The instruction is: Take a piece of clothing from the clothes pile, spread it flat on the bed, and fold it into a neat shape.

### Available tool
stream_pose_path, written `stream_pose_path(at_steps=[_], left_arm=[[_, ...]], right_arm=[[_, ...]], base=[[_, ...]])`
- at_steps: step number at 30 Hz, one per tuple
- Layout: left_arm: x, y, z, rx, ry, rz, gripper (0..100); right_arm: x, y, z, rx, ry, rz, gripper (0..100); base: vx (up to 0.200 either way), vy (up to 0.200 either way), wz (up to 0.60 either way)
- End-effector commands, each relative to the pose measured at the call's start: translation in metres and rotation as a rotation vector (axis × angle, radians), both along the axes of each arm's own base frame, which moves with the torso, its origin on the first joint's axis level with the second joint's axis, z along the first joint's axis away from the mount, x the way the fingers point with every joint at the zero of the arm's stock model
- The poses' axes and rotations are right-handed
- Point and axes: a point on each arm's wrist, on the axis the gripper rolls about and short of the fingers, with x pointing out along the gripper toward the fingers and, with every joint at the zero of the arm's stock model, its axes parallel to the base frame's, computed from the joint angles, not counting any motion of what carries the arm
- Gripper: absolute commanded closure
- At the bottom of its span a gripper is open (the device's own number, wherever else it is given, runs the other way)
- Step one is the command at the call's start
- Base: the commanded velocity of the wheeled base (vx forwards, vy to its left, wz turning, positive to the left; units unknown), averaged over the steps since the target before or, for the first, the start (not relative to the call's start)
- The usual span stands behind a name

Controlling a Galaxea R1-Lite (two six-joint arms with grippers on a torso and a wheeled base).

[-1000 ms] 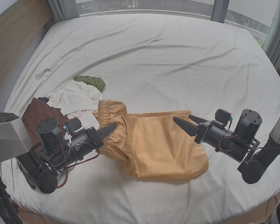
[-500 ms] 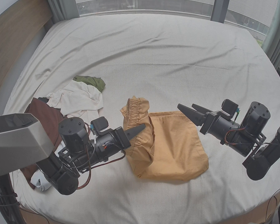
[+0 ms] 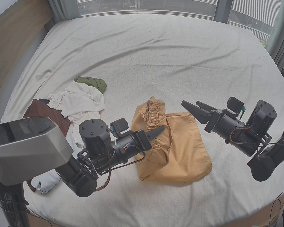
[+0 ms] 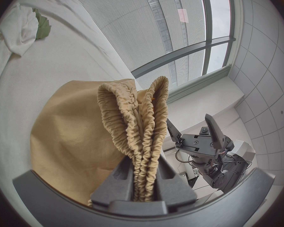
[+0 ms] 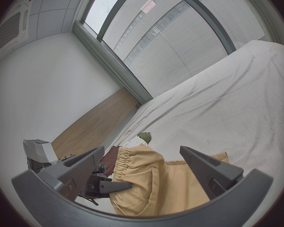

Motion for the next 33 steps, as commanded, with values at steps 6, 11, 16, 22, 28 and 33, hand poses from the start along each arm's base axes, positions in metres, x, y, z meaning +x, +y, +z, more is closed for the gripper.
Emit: stream_pose_path(at_steps=[6, 11, 16, 22, 28, 33], left_arm=[[0.005, -0.024, -0.019, 0.018, 0.031, -0.039, 100], [0.006, -0.03, -0.019, 0.031, 0.048, -0.048, 100], [0.009, -0.032, -0.024, 0.034, 0.052, -0.047, 100], [0.009, -0.034, -0.024, 0.034, 0.052, -0.05, 100], [0.007, -0.037, -0.025, 0.04, 0.059, -0.059, 100], [0.008, -0.04, -0.022, 0.036, 0.054, -0.064, 100]], right_arm=[[0.001, -0.001, 0.002, 0.003, -0.008, -0.005, 0], [0.001, -0.002, 0.002, 0.004, -0.009, -0.008, 0], [0.001, -0.002, 0.002, 0.004, -0.009, -0.006, 0], [0.002, -0.002, 0.002, 0.005, -0.011, -0.008, 0], [0.002, -0.001, 0.003, 0.005, -0.012, -0.005, 0], [0.002, -0.002, 0.003, 0.005, -0.012, -0.008, 0]], base=[[0.0, 0.0, 0.0], [0.0, 0.0, 0.0], [0.0, 0.0, 0.0], [0.0, 0.0, 0.0], [0.0, 0.0, 0.0], [0.0, 0.0, 0.0]])
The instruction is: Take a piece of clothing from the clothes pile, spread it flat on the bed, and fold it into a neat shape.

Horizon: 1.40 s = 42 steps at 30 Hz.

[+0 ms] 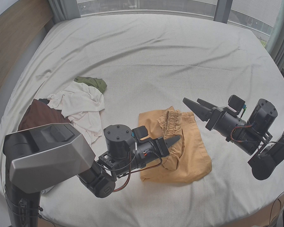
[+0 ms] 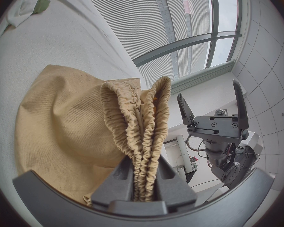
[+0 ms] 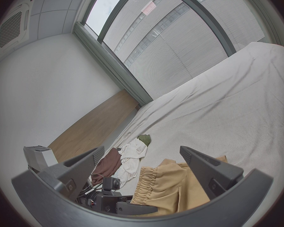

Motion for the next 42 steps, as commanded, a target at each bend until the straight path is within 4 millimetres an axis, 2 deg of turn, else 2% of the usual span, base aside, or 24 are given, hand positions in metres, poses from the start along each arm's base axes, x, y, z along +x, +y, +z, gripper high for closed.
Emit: stream_pose_path(at_steps=[1, 13, 17, 23, 25, 32, 35, 36, 38, 42], left_arm=[[-0.001, -0.003, 0.001, 0.0, 0.001, -0.005, 0], [-0.006, -0.009, 0.002, -0.002, 0.001, -0.023, 0], [-0.01, -0.001, 0.002, 0.013, 0.014, 0.01, 0], [-0.02, 0.017, 0.011, 0.028, 0.01, 0.039, 0], [-0.023, 0.032, 0.018, 0.037, -0.01, 0.064, 0], [-0.027, 0.064, 0.029, 0.05, -0.061, 0.126, 0], [-0.028, 0.089, 0.04, 0.047, -0.092, 0.177, 0], [-0.028, 0.09, 0.041, 0.048, -0.095, 0.18, 0], [-0.03, 0.11, 0.046, 0.068, -0.128, 0.225, 0], [-0.035, 0.132, 0.05, 0.103, -0.19, 0.268, 0]], right_arm=[[0.0, 0.0, 0.0, 0.0, 0.001, 0.0, 0], [0.0, 0.0, -0.001, -0.001, 0.003, -0.002, 0], [0.004, -0.007, -0.007, -0.016, 0.036, -0.028, 0], [0.006, -0.012, -0.02, -0.049, 0.105, -0.045, 0], [0.005, -0.01, -0.021, -0.055, 0.118, -0.037, 0], [0.001, -0.01, -0.022, -0.059, 0.124, -0.031, 0], [0.0, -0.008, -0.025, -0.063, 0.132, -0.025, 0], [0.0, -0.008, -0.025, -0.063, 0.132, -0.023, 0], [-0.002, -0.008, -0.028, -0.07, 0.146, -0.022, 0], [-0.004, -0.01, -0.033, -0.084, 0.173, -0.023, 0]], base=[[0.0, 0.0, 0.0], [0.0, 0.0, 0.0], [0.0, 0.0, 0.0], [0.0, 0.0, 0.0], [0.0, 0.0, 0.0], [0.0, 0.0, 0.0], [0.0, 0.0, 0.0], [0.0, 0.0, 0.0], [0.0, 0.0, 0.0], [0.0, 0.0, 0.0]])
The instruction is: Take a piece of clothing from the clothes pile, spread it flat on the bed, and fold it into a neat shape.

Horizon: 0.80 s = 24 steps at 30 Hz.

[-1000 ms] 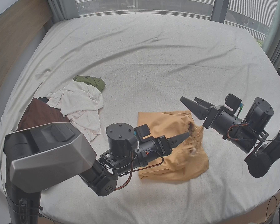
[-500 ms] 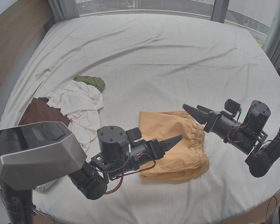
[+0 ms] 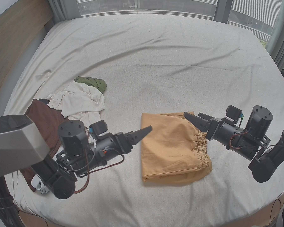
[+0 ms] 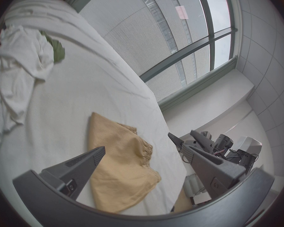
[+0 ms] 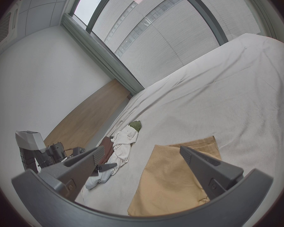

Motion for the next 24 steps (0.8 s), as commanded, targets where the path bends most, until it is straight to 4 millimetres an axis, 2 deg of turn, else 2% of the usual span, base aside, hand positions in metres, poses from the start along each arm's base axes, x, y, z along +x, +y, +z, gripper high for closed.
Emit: stream_pose_path(at_steps=[1, 6, 11, 24], left_arm=[[-0.01, 0.034, 0.014, 0.029, -0.078, 0.062, 0], [-0.013, 0.05, 0.007, 0.093, -0.116, 0.086, 0], [-0.011, 0.063, 0.005, 0.17, -0.168, 0.126, 0], [-0.026, 0.09, -0.02, 0.462, -0.256, 0.115, 0]], right_arm=[[-0.004, -0.002, -0.01, -0.026, 0.056, 0.0, 0], [-0.01, -0.006, -0.023, -0.073, 0.163, -0.009, 0], [-0.012, -0.011, -0.02, -0.072, 0.16, -0.023, 0], [-0.002, -0.037, -0.032, -0.11, 0.255, -0.118, 0]], base=[[0.0, 0.0, 0.0], [0.0, 0.0, 0.0], [0.0, 0.0, 0.0], [0.0, 0.0, 0.0]])
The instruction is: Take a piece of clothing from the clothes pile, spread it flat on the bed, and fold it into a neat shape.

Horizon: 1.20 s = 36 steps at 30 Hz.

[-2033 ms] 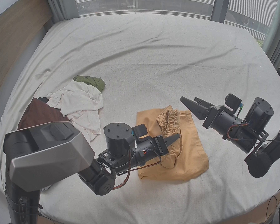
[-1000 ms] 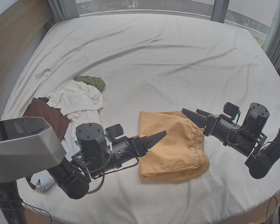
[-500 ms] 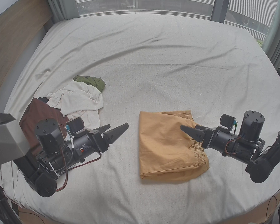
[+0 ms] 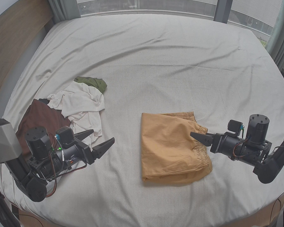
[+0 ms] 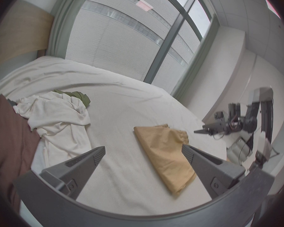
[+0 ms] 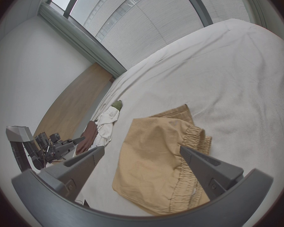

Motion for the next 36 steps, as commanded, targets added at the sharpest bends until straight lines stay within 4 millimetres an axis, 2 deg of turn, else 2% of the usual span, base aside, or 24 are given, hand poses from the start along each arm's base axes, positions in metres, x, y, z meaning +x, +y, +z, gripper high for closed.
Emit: stream_pose_path(at_steps=[1, 9, 15, 19, 30, 36], left_arm=[[-0.002, 0.011, -0.01, 0.058, 0.015, 0.011, 0], [-0.004, 0.022, -0.015, 0.116, -0.001, 0.022, 0], [-0.009, 0.023, -0.018, 0.144, -0.005, -0.039, 0], [-0.009, 0.023, -0.018, 0.143, -0.004, -0.04, 0], [-0.009, 0.025, -0.017, 0.14, -0.008, -0.032, 0], [-0.009, 0.025, -0.016, 0.14, -0.011, -0.031, 0]], right_arm=[[0.005, -0.011, -0.003, -0.009, 0.015, -0.041, 0], [0.012, -0.021, -0.023, -0.065, 0.059, -0.068, 0], [0.016, -0.024, -0.038, -0.091, 0.098, -0.073, 0], [0.015, -0.024, -0.039, -0.109, 0.094, -0.067, 0], [0.01, -0.021, -0.075, -0.148, 0.223, -0.038, 0], [0.008, -0.022, -0.082, -0.14, 0.255, -0.01, 0]], base=[[0.0, 0.0, 0.0], [0.0, 0.0, 0.0], [0.0, 0.0, 0.0], [0.0, 0.0, 0.0], [0.0, 0.0, 0.0], [0.0, 0.0, 0.0]])
